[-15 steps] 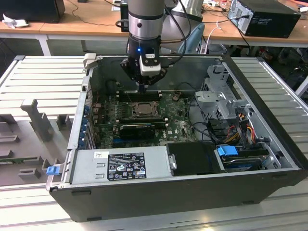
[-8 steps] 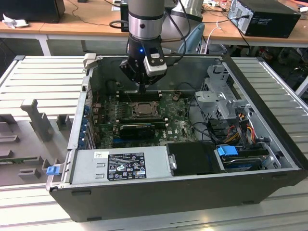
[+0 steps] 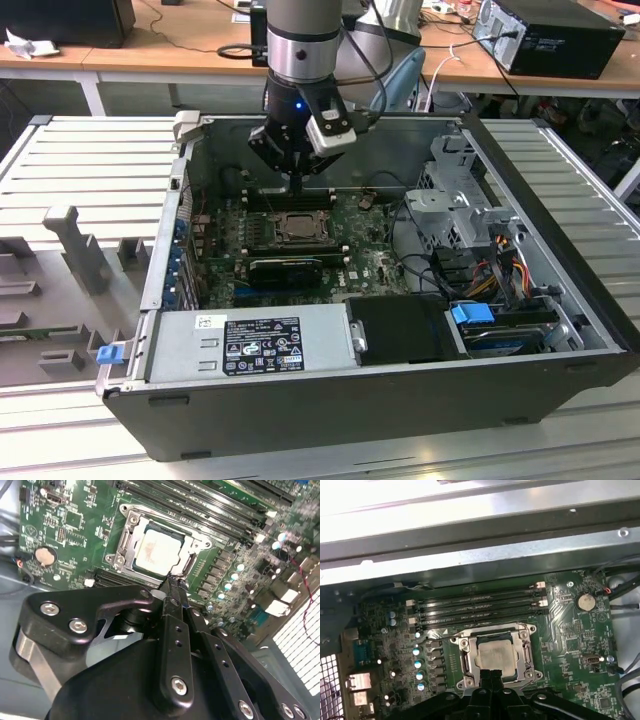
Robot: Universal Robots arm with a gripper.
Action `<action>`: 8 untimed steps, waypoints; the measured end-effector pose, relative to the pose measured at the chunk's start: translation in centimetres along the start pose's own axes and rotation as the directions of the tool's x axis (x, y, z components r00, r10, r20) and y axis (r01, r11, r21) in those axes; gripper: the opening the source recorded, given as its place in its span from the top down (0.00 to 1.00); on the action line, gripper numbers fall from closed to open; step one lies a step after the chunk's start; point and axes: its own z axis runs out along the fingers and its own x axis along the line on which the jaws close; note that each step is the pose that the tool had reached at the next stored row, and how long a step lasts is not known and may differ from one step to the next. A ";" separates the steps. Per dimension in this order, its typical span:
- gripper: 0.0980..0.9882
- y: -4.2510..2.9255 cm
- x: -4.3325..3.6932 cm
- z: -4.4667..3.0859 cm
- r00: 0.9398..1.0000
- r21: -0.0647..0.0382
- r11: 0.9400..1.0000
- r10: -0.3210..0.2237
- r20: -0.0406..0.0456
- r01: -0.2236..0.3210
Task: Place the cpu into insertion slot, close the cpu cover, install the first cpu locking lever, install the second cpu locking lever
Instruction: 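Install the first cpu locking lever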
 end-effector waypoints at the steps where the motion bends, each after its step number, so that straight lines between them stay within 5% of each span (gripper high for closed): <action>1: 0.99 0.00 0.00 0.00 1.000 0.000 1.000 -0.011 0.000 0.011; 8: 0.99 0.00 0.00 0.01 0.994 0.001 0.994 -0.111 -0.002 0.111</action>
